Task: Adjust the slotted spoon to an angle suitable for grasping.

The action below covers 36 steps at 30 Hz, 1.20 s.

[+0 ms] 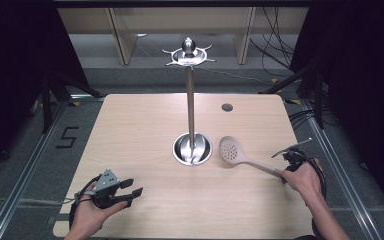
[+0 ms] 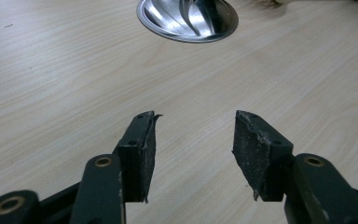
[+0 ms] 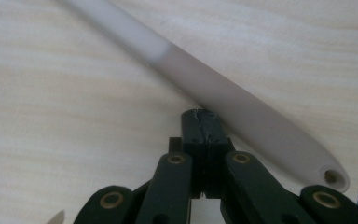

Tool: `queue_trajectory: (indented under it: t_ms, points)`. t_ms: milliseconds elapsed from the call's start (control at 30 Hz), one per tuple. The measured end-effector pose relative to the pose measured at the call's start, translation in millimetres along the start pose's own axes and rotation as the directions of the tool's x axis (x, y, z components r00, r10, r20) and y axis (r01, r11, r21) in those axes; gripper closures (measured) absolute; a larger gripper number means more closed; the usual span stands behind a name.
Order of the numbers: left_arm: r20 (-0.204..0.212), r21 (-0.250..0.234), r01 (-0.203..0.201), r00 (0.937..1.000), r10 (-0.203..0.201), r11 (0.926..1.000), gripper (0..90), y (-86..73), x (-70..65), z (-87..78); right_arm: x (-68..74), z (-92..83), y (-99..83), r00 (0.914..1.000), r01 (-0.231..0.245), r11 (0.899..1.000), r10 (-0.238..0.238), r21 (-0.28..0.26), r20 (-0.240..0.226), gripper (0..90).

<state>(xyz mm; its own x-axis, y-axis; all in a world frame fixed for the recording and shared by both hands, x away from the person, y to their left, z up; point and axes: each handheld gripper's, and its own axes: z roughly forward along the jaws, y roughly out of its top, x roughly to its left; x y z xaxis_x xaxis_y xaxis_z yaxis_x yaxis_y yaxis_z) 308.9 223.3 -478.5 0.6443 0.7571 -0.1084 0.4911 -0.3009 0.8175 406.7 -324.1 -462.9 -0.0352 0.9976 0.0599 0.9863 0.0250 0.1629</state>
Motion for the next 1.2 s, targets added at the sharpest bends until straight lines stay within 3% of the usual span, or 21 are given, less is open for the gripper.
queue_trajectory:
  t_ms: [33, 67, 100, 233, 333, 367, 433, 467, 500, 633, 667, 833, 867, 933, 967, 1033, 1067, 1100, 1133, 1167, 1200]
  points:
    - [0.002, -0.005, 0.007, 1.0, -0.007, 1.0, 48.2, -0.2, -0.6, 0.3, -1.7, 1.2, 1.5, 0.9999, -0.009, 1.0, 0.009, -0.015, 0.008, 90.0]
    - [0.002, -0.005, 0.007, 1.0, -0.007, 1.0, 48.2, -0.2, -0.6, 0.3, 3.2, 0.3, 2.4, 0.9968, -0.08, 0.997, 0.08, 0.0, -0.007, 90.0]
    - [0.0, 0.001, 0.0, 1.0, 0.0, 1.0, 48.2, -0.1, -0.2, 0.0, -3.0, 2.7, 4.0, 0.9996, -0.029, 0.999, 0.029, -0.032, -0.001, 90.0]
    - [0.002, -0.004, 0.003, 1.0, -0.003, 1.0, 48.2, 0.0, -0.9, 0.8, -8.7, 3.9, 13.8, 0.9965, -0.083, 0.995, 0.083, -0.057, -0.005, 88.0]
    - [0.003, -0.005, 0.014, 0.9999, -0.014, 0.9999, 48.2, -0.2, -1.6, 1.0, -14.1, 4.6, 18.3, 0.9969, -0.077, 0.994, 0.075, -0.077, -0.022, 80.0]
    - [0.006, 0.002, -0.002, 1.0, 0.002, 1.0, 48.2, 0.0, 0.0, 0.6, -9.7, 5.0, 26.4, 0.976, -0.215, 0.972, 0.211, -0.091, -0.056, 70.0]
    - [0.003, 0.001, -0.001, 1.0, 0.001, 1.0, 48.2, 0.0, -0.1, 0.6, -10.6, 5.2, 28.8, 0.9732, -0.219, 0.97, 0.21, -0.105, -0.094, 64.8]
    - [0.004, -0.005, 0.006, 1.0, -0.006, 1.0, 48.3, 0.0, -0.7, 0.7, -12.4, 3.5, 36.3, 0.9524, -0.287, 0.956, 0.278, -0.064, -0.125, 56.3]
    - [0.003, -0.005, 0.008, 1.0, -0.008, 1.0, 48.3, -0.1, -1.0, 0.6, -16.2, 5.4, 37.8, 0.9559, -0.271, 0.961, 0.261, -0.062, -0.134, 54.4]
    - [0.013, -0.001, -0.003, 0.9999, 0.003, 1.0, 48.4, 0.2, -0.7, 0.4, -18.7, 4.8, 50.5, 0.9105, -0.391, 0.92, 0.383, -0.022, -0.155, 43.4]
    - [0.014, 0.002, -0.005, 0.9999, 0.005, 1.0, 48.4, 0.4, -0.9, 0.4, -17.0, 4.5, 53.8, 0.889, -0.434, 0.901, 0.428, -0.002, -0.164, 40.6]
    - [0.022, 0.003, 0.011, 0.9997, -0.011, 0.9999, 48.4, 0.1, -2.7, 0.5, -13.1, 8.7, 65.5, 0.884, -0.455, 0.89, 0.45, -0.013, -0.128, 34.6]
    - [0.025, 0.001, 0.011, 0.9996, -0.011, 0.9999, 48.4, 0.0, -2.7, 0.5, -9.9, 9.4, 69.2, 0.8659, -0.488, 0.873, 0.485, 0.007, -0.122, 34.0]
    - [0.019, 0.001, -0.005, 0.9998, 0.005, 1.0, 48.4, 0.2, -2.3, 0.0, -8.2, 11.3, 71.5, 0.8617, -0.497, 0.867, 0.495, 0.004, -0.113, 34.0]
    - [0.023, -0.004, -0.006, 0.9997, 0.006, 1.0, 48.4, 0.2, -2.6, 0.3, -12.1, 15.2, 71.9, 0.8958, -0.438, 0.899, 0.434, -0.024, -0.097, 33.1]
    - [0.023, 0.001, -0.011, 0.9997, 0.011, 0.9999, 48.5, 0.2, -2.2, 0.1, -10.3, 14.0, 76.4, 0.8849, -0.459, 0.888, 0.455, -0.026, -0.1, 32.5]
    - [0.017, 0.005, -0.015, 0.9997, 0.015, 0.9999, 48.4, 0.4, -2.6, 0.2, -10.7, 14.6, 77.7, 0.8944, -0.442, 0.897, 0.438, -0.027, -0.09, 32.6]
    - [0.024, 0.007, -0.015, 0.9996, 0.015, 0.9999, 48.4, 0.5, -2.5, 0.6, -10.2, 14.6, 78.5, 0.8926, -0.446, 0.895, 0.443, -0.017, -0.083, 32.5]
    - [0.024, 0.007, -0.015, 0.9996, 0.015, 0.9999, 48.5, 0.5, -2.5, 0.6, -7.2, 13.8, 81.7, 0.8532, -0.513, 0.858, 0.51, -0.001, -0.11, 31.9]
    - [0.029, 0.004, 0.007, 0.9996, -0.007, 1.0, 48.4, -0.2, -4.1, 1.4, -7.2, 14.5, 83.2, 0.8432, -0.531, 0.847, 0.529, 0.003, -0.098, 32.1]
    - [0.026, 0.004, 0.004, 0.9997, -0.004, 1.0, 48.4, -0.4, -4.3, 1.3, -8.4, 15.6, 84.0, 0.8434, -0.532, 0.847, 0.527, -0.017, -0.102, 33.2]
